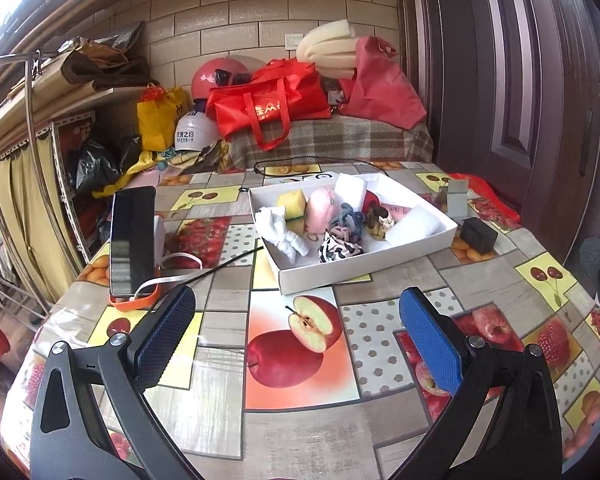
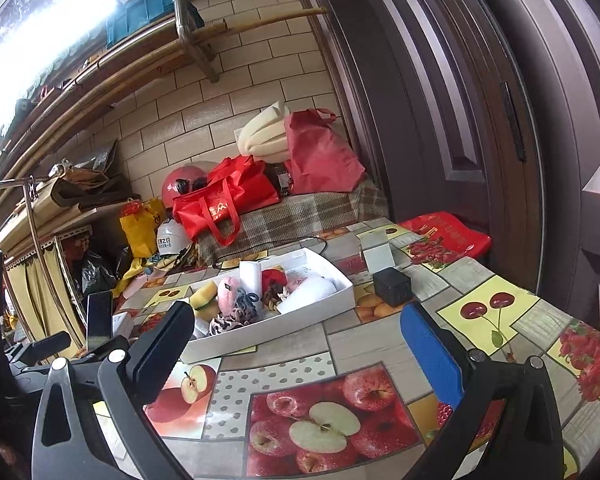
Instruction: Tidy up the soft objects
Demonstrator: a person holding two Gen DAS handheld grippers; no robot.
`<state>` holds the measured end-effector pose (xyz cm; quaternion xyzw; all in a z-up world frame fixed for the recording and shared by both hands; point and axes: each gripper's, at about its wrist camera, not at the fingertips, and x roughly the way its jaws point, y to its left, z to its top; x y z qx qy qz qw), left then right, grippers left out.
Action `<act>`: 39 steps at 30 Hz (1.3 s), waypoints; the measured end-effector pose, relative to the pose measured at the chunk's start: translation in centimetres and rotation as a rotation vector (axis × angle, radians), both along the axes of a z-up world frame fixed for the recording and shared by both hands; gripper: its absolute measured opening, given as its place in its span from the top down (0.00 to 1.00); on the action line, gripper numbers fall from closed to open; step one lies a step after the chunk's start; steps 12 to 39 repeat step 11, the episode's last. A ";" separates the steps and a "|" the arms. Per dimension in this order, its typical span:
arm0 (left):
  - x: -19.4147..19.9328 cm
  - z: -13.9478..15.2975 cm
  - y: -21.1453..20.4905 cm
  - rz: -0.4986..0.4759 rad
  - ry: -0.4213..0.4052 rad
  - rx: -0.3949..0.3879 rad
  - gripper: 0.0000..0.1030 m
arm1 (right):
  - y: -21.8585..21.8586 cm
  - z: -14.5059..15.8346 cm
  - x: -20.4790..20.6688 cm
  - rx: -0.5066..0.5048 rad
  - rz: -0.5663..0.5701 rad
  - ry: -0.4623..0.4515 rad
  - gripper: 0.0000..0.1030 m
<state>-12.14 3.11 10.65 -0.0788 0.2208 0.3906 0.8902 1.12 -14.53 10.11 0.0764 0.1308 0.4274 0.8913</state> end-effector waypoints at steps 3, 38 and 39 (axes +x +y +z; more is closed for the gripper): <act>0.4 -0.2 -0.2 -0.010 0.015 0.000 0.00 | 0.0 0.0 -0.2 -0.005 0.004 -0.021 0.00; 1.4 -0.7 -0.3 -0.042 0.044 -0.006 0.00 | -0.1 0.0 0.2 -0.016 -0.023 -0.027 0.00; 1.4 -0.7 -0.3 -0.042 0.044 -0.006 0.00 | -0.1 0.0 0.2 -0.016 -0.023 -0.027 0.00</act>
